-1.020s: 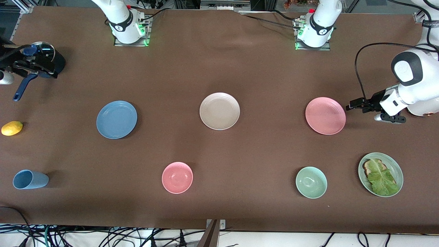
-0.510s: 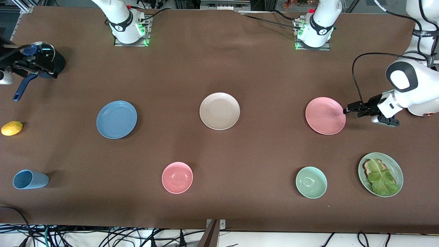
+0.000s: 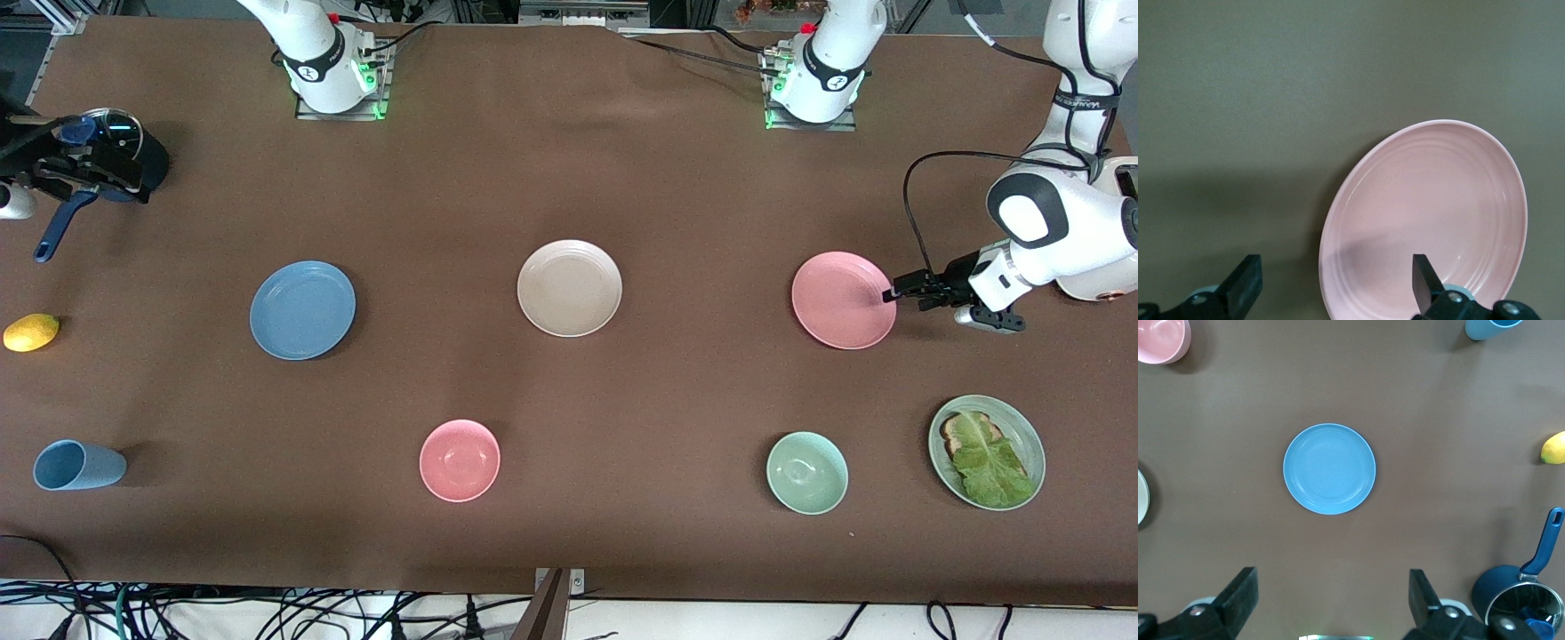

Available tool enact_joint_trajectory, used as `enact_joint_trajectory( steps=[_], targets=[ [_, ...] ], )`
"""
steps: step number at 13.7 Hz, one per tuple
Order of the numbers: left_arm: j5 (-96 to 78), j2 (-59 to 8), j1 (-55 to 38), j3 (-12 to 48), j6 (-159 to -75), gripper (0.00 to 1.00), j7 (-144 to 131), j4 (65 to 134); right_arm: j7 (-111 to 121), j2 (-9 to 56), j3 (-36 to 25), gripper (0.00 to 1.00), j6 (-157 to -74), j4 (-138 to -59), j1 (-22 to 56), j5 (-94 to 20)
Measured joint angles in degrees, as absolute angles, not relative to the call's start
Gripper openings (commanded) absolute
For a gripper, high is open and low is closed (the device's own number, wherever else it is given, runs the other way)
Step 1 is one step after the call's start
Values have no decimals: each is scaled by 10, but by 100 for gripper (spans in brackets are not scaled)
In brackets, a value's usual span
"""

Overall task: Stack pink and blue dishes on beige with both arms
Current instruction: 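Lower the left gripper onto the pink plate rim and close it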

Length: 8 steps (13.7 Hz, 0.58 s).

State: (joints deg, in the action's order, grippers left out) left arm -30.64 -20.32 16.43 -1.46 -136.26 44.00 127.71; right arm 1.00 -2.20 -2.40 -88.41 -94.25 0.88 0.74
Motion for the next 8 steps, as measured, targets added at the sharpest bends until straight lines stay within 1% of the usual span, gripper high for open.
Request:
enact_joint_trajectory(
  steps=[3,8],
  targets=[
    [-344,-221,160,-13,-1380,99,474,1278,10,-22,-24,100,-884,-943,9,7],
    [-354,-220,150,-11,-1406,99,493,1299,10,-22,-24,100,-884,-942,9,7]
  ],
)
